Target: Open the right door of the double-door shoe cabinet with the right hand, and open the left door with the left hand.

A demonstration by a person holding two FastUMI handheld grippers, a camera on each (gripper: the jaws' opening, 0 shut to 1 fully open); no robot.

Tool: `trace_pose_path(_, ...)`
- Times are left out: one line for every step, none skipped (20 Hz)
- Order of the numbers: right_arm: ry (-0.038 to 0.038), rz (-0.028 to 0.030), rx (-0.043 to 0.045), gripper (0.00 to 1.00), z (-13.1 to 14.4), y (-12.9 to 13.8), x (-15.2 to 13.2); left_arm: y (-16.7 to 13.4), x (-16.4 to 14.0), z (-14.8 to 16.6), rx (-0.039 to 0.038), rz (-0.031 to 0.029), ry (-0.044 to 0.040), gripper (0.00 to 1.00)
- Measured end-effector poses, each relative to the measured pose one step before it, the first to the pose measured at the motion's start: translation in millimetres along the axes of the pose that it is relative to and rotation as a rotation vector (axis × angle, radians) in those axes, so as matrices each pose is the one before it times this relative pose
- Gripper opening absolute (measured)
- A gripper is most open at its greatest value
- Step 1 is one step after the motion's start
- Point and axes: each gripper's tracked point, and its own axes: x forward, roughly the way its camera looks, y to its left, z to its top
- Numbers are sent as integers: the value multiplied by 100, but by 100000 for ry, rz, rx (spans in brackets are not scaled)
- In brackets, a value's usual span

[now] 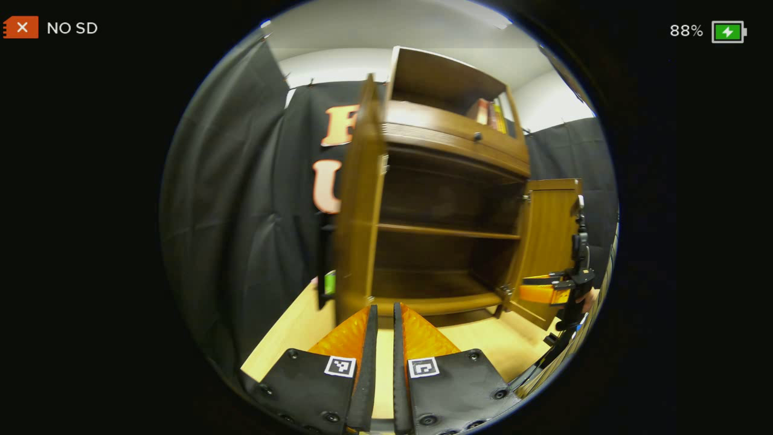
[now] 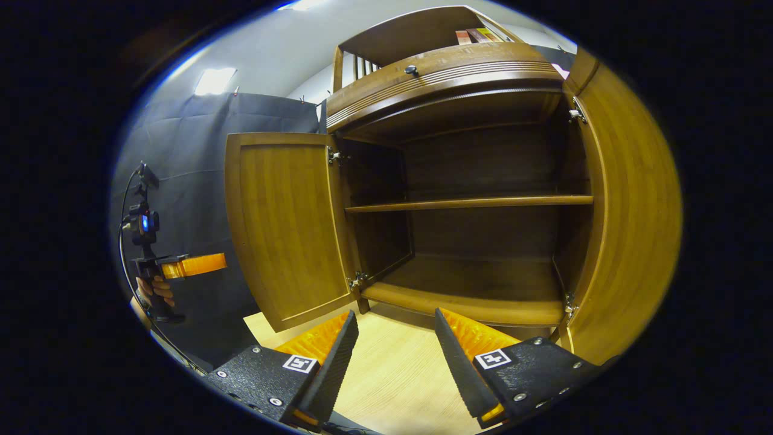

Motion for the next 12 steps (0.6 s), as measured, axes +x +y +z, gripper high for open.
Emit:
trace_pose_path(-326,-331,-857,80,44,-77,-210,-1946,792,620,595,-4423,-763,16)
trace_pose_path(-220,-1087,-989,80,-97,-320,-390,-1469,817,655,1896,-3139,-1457,16)
trace_pose_path(-201,-1419,-729,80,-43,-374,-463,-1294,1357,807,1807,-2878,-1624,16)
trace_pose_path(-407,-2019,-220,80,59,-452,-620,-911,1832,675,936,-3086,-1493,16)
trace_pose_path(-551,-2302,36,80,91,-582,-550,-789,1869,739,-633,-3293,-2312,16)
trace_pose_path(-967,-2685,-210,80,224,-730,-697,-729,1466,90,-1745,-2852,-1327,16)
trace_pose_path(-1175,-2731,-287,80,248,-836,-549,-584,1498,-32,-3189,-2235,-865,16)
trace_pose_path(-955,-2560,-46,80,268,-848,-577,-248,1164,-519,-2694,-403,260,16)
trace_pose_path(-712,-2475,159,80,157,-735,-498,291,1162,-415,-2628,1817,44,16)
trace_pose_path(-605,-2576,109,80,180,-855,-516,545,1370,-312,-2028,2789,-259,16)
trace_pose_path(-558,-2525,187,80,159,-734,-487,574,1291,-540,-1027,3392,-148,16)
trace_pose_path(-398,-2153,339,80,129,-736,-618,479,1234,-603,1829,5359,216,16)
